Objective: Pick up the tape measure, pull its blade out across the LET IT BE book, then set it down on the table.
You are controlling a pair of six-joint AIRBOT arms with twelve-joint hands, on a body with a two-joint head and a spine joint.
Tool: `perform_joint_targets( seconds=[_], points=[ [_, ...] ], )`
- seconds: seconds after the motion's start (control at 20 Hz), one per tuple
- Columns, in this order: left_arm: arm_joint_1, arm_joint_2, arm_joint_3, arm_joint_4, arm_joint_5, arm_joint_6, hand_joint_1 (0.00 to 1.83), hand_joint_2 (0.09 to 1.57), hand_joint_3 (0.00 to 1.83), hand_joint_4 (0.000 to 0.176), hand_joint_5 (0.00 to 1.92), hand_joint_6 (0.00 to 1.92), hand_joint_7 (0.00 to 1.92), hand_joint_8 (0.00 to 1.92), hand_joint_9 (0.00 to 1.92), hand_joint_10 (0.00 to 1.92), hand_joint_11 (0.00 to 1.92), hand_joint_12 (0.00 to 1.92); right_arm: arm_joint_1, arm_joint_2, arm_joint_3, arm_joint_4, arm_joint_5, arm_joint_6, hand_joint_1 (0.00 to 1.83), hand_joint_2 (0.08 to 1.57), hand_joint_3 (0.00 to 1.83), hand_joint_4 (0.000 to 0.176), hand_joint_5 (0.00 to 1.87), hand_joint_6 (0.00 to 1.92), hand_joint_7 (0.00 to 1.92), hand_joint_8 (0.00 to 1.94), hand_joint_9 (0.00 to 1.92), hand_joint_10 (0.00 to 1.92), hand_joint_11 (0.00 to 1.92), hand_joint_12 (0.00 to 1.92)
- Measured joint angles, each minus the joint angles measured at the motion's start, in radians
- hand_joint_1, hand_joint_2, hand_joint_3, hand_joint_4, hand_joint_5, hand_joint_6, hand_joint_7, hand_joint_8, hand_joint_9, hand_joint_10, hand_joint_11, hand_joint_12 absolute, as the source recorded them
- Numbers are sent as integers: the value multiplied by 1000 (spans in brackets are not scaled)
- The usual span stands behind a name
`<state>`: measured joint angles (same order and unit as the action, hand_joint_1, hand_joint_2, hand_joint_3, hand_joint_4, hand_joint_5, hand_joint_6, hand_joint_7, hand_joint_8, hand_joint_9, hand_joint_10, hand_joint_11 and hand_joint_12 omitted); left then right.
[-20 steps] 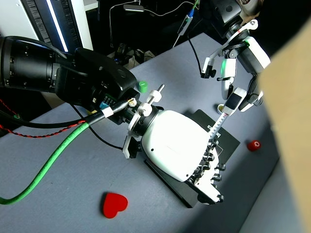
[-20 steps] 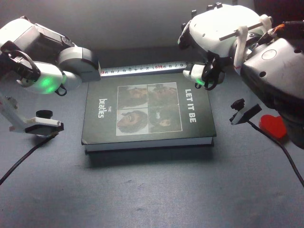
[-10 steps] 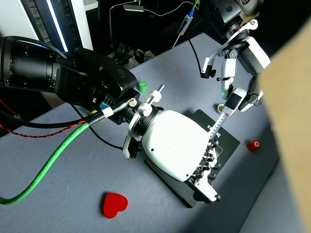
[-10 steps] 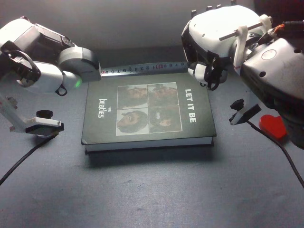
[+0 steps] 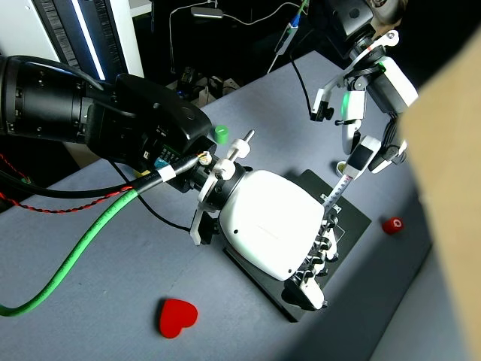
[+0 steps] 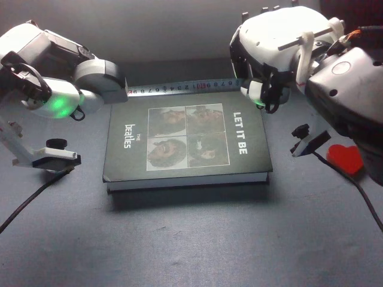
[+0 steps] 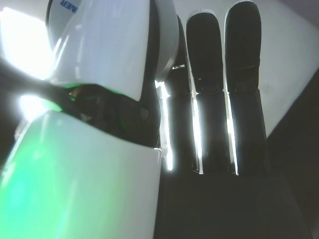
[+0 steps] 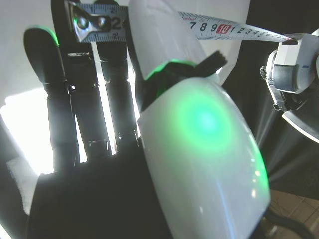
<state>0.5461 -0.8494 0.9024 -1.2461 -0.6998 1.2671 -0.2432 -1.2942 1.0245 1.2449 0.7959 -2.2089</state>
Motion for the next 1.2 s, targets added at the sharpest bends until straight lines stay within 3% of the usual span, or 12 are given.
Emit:
perform_joint_targets(
  seconds=[0.5,0.55,0.65,0.7,0.8,1.2],
  points=[
    [-7,0,-6,4,19,-4,1385,1077,0,0,1050,723,1099,852,920,1172,830,1062,-11,91,-66,-6,-21,10,1197,1156,0,0,817,1256,1009,932,1027,360,611,1352],
    [-7,0,-6,4,21,-4,1384,1076,0,0,1076,713,1083,864,913,1178,830,1063,-11,99,-74,-5,-25,12,1350,1148,1,0,814,1241,1046,821,794,1307,619,1379],
    [-7,0,-6,4,26,-5,1384,1076,0,0,1088,706,1076,868,911,1178,830,1063,-11,108,-77,-4,-30,13,1356,1149,1,0,811,1243,1047,821,782,1348,611,1382],
    [-7,0,-6,4,27,-5,1384,1076,0,0,1088,705,1076,868,912,1178,830,1064,-11,114,-79,-5,-30,13,1229,1154,2,0,816,1259,1014,910,809,953,599,1379],
    [-7,0,-6,4,26,-5,1384,1076,0,0,1089,696,1076,872,912,1179,830,1064,-11,126,-81,-4,-31,14,1196,1157,0,0,825,1265,995,933,893,639,594,1373],
    [-17,0,-5,5,26,-6,1384,1076,0,0,1093,682,1067,876,916,1184,821,1073,-19,172,-84,-20,-48,33,1197,1159,0,0,806,1271,1006,939,925,580,615,1370]
  ],
)
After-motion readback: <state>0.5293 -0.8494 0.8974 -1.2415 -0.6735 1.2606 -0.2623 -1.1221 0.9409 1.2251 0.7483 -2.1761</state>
